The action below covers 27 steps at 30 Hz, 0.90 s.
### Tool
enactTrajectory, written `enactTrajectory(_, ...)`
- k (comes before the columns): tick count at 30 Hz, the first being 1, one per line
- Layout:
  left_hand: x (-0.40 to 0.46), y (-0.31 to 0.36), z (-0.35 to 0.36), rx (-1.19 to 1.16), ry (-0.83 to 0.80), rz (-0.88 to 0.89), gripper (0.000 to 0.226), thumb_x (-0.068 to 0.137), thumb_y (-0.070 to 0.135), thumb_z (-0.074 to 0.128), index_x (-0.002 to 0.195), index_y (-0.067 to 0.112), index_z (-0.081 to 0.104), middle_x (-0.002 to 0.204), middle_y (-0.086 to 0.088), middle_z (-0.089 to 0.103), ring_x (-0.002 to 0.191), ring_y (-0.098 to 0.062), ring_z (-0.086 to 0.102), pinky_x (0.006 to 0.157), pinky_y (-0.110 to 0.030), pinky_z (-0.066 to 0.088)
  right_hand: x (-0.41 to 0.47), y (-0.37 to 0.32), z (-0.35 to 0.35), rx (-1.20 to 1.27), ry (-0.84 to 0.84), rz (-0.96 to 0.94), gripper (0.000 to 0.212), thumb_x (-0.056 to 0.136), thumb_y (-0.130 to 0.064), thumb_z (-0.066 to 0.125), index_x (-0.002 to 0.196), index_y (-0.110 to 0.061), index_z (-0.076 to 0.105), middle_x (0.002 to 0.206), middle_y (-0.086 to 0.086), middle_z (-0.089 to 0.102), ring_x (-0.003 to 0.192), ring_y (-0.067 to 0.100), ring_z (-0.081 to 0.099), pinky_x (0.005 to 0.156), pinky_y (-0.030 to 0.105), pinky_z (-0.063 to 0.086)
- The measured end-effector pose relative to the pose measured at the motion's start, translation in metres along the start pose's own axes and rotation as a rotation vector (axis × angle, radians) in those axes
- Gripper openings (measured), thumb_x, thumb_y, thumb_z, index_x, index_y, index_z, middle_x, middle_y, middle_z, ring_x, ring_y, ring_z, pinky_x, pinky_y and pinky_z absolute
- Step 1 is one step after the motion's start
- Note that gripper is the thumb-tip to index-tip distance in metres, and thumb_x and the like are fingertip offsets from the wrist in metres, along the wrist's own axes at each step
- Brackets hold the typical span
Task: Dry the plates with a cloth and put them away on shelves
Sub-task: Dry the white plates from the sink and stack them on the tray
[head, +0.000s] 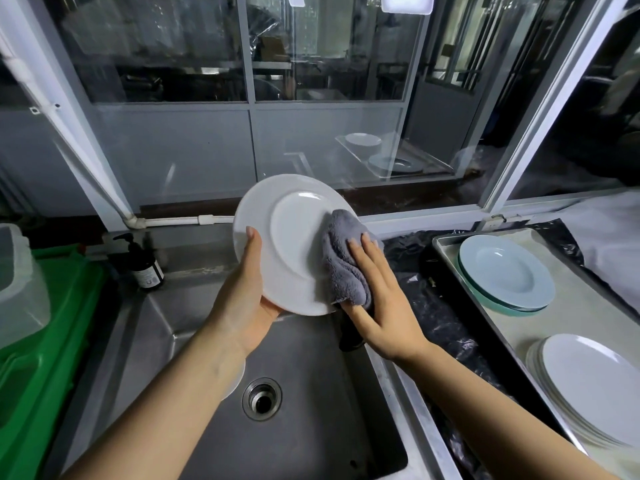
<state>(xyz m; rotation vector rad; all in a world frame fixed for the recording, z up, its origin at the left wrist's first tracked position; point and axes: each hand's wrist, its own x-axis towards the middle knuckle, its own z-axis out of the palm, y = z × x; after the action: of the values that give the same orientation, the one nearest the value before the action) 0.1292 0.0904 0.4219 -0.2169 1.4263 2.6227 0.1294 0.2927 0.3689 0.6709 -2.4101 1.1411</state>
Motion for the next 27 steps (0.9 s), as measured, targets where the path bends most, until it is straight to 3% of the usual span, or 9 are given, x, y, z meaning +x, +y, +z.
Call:
enactTrajectory(6, -0.003, 0.01, -0.011, 0.105, -0.018, -0.012, 0.053, 0.09, 0.068, 0.035, 0.127, 0.037, 0.057, 0.115, 0.011, 0.071, 0.096, -0.007, 0.07, 0.062, -0.032, 0.058, 0.004, 0.0, -0.01, 0.051, -0.024, 0.065, 0.072, 0.089, -0.035, 0.052, 0.154, -0.022, 0.022, 0.164, -0.001, 0.012, 0.151, 0.017, 0.004, 0.121, 0.05, 0.015)
enactTrajectory(11, -0.006, 0.027, -0.012, 0.181, -0.063, 0.008, 0.055, 0.08, 0.07, 0.039, 0.119, 0.038, 0.06, 0.115, 0.013, 0.07, 0.105, -0.004, 0.066, 0.085, -0.034, 0.051, 0.012, -0.006, -0.015, 0.198, 0.043, 0.114, 0.068, 0.093, -0.027, 0.055, 0.151, -0.033, 0.02, 0.161, -0.013, 0.016, 0.15, 0.009, 0.01, 0.122, 0.039, 0.016)
enactTrajectory(15, -0.009, 0.037, -0.011, 0.232, -0.129, -0.004, 0.054, 0.077, 0.066, 0.039, 0.116, 0.035, 0.061, 0.113, 0.013, 0.071, 0.101, -0.003, 0.067, 0.077, -0.028, 0.057, 0.024, -0.017, -0.016, 0.334, 0.158, 0.246, 0.075, 0.084, -0.033, 0.062, 0.15, -0.034, 0.026, 0.157, -0.014, 0.031, 0.143, 0.002, 0.029, 0.119, 0.041, 0.027)
enactTrajectory(19, -0.005, 0.049, -0.018, 0.255, -0.2, -0.024, 0.057, 0.08, 0.062, 0.039, 0.123, 0.031, 0.059, 0.119, 0.009, 0.07, 0.109, -0.007, 0.065, 0.075, -0.025, 0.058, 0.032, -0.033, -0.018, 0.405, 0.224, 0.298, 0.078, 0.075, -0.024, 0.07, 0.142, -0.041, 0.035, 0.143, -0.03, 0.043, 0.134, -0.007, 0.039, 0.115, 0.029, 0.033)
enactTrajectory(24, 0.023, 0.049, -0.028, 0.313, -0.045, -0.033, 0.068, 0.072, 0.07, 0.049, 0.123, 0.027, 0.062, 0.117, 0.005, 0.071, 0.111, -0.014, 0.065, 0.088, -0.035, 0.053, 0.035, -0.042, -0.014, 0.393, 0.264, 0.351, 0.093, 0.065, -0.026, 0.076, 0.149, -0.029, 0.034, 0.148, -0.014, 0.045, 0.135, 0.002, 0.041, 0.114, 0.04, 0.036)
enactTrajectory(27, 0.036, 0.034, -0.036, 0.34, 0.072, -0.123, 0.069, 0.073, 0.078, 0.049, 0.12, 0.029, 0.065, 0.109, 0.003, 0.074, 0.103, -0.017, 0.068, 0.08, -0.036, 0.054, 0.032, -0.052, -0.008, 0.364, 0.288, 0.329, 0.087, 0.065, -0.029, 0.076, 0.143, -0.036, 0.039, 0.139, -0.018, 0.052, 0.129, 0.0, 0.047, 0.11, 0.039, 0.04)
